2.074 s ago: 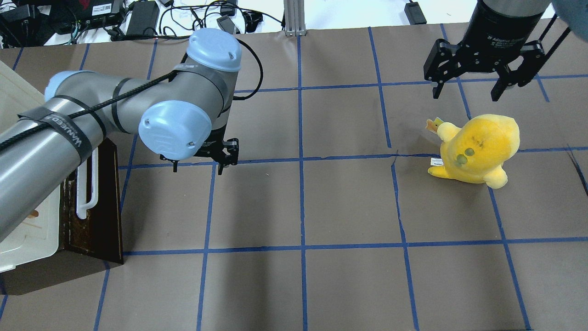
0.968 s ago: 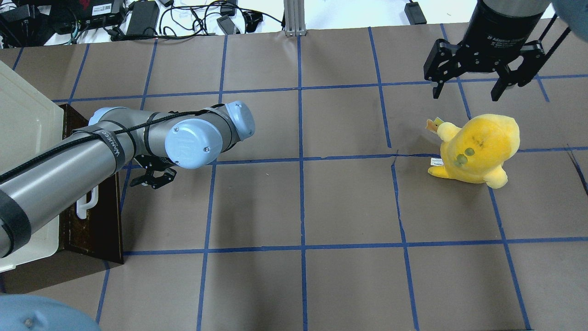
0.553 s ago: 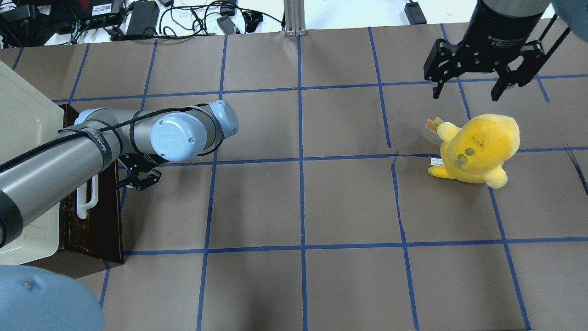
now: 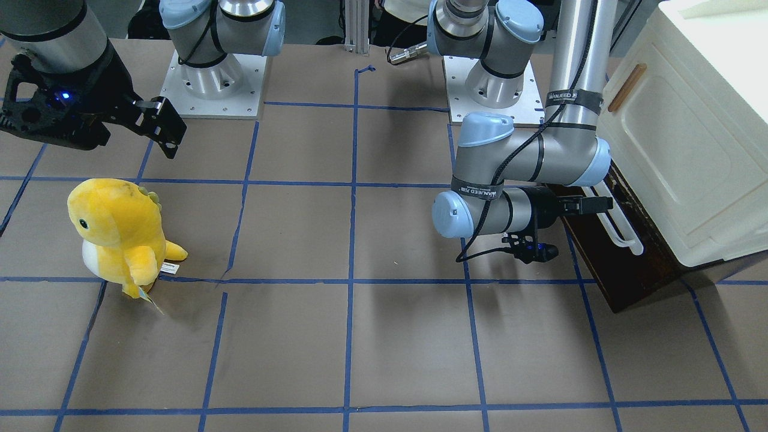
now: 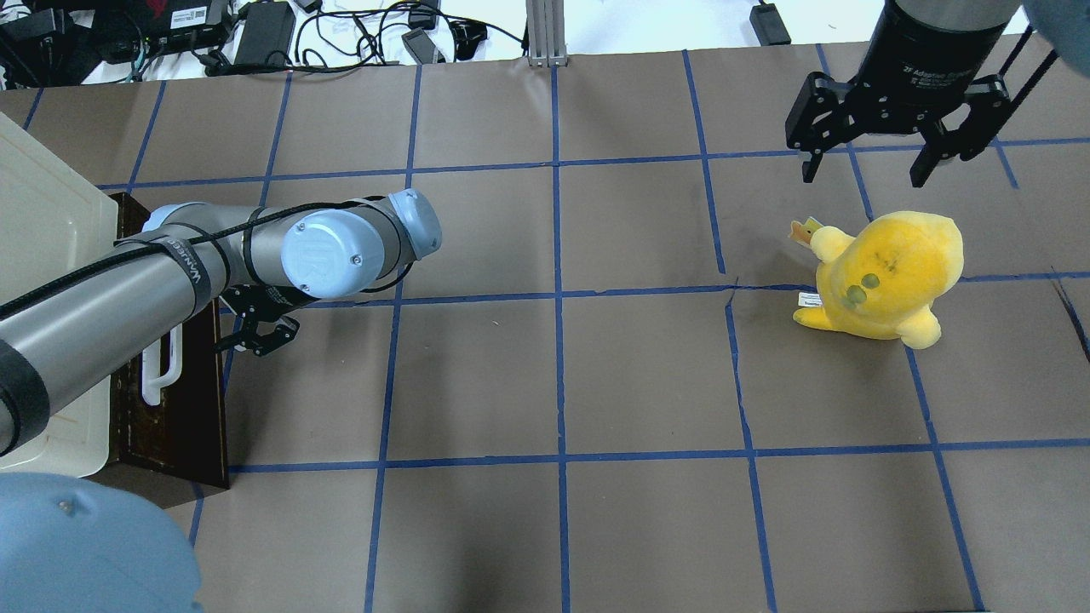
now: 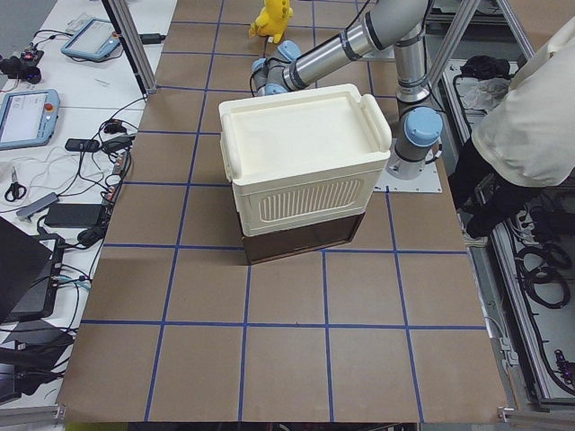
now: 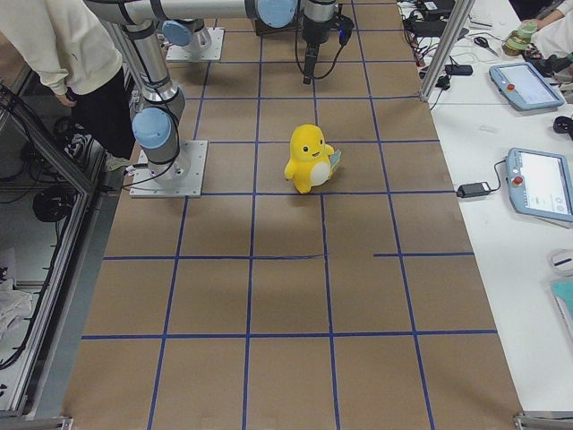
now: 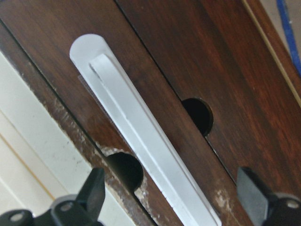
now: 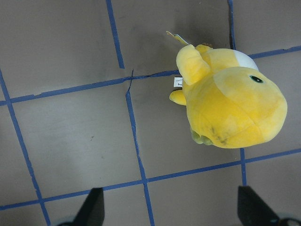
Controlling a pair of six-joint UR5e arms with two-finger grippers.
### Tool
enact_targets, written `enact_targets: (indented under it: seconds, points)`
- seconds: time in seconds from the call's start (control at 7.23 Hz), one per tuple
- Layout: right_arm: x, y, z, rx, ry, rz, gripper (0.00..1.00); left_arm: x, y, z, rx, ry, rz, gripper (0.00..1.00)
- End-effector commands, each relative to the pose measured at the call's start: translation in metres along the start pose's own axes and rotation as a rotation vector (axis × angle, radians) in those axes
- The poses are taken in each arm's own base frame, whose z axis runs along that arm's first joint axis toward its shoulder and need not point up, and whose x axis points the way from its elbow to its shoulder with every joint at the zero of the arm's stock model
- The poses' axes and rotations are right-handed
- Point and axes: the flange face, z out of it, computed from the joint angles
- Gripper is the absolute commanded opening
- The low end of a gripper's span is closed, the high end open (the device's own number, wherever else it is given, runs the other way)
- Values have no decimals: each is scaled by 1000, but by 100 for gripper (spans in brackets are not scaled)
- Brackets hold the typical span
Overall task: Pull drawer sideways
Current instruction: 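Close the left gripper around the white bar handle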
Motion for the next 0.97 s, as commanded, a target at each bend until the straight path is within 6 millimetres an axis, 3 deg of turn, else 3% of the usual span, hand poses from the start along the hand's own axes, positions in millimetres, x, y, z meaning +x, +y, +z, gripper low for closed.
enact_targets:
  seconds: [0.0,0.14,0.41,0.83]
  points:
    - [0,0,0,0,0,0,100,1,-3,7,-13,4,2,82]
    - [0,0,0,0,0,0,100,-1,-3,8,-13,1,-2,81]
    - [0,0,0,0,0,0,100,-1,-4,8,-11,-3,-10,50]
    - [0,0,0,0,0,0,100,3,-7,9,-15,-5,-44,36]
